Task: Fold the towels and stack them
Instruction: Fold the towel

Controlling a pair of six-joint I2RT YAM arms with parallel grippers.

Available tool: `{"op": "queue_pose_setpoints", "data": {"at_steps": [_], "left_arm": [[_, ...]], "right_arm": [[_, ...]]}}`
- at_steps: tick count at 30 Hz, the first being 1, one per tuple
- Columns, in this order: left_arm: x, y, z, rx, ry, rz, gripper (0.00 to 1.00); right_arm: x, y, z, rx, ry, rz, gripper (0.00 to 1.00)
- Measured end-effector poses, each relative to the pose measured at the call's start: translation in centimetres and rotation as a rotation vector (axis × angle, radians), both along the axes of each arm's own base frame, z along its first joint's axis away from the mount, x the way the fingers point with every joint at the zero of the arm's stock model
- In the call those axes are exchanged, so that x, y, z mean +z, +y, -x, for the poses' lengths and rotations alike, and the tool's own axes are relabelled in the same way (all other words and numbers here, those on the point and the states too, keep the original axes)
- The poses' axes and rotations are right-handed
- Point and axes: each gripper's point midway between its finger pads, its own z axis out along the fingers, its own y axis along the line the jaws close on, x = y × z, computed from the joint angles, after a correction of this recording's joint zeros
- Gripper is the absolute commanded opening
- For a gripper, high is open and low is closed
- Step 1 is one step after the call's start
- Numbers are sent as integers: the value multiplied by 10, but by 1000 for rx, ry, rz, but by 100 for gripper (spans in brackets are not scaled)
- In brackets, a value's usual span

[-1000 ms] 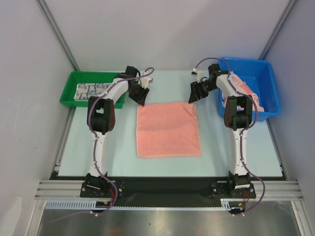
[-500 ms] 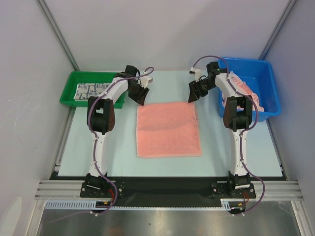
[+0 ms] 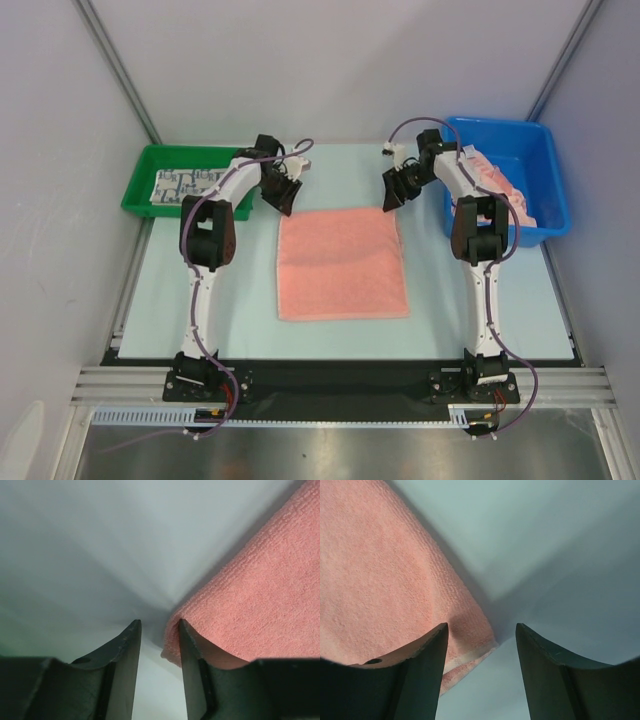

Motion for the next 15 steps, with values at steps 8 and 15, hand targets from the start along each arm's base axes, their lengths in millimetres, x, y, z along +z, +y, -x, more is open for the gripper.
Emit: {"op": "queue_pose_setpoints", "data": {"at_steps": [8,15], "left_arm": [[0,-2,1,-21,23,20,0],[12,-4,-3,-10,3,32,0]], "right_arm": [[-14,-1,-1,7,16,1,1],[-4,-6,-14,-43,-17,-6,0]]}}
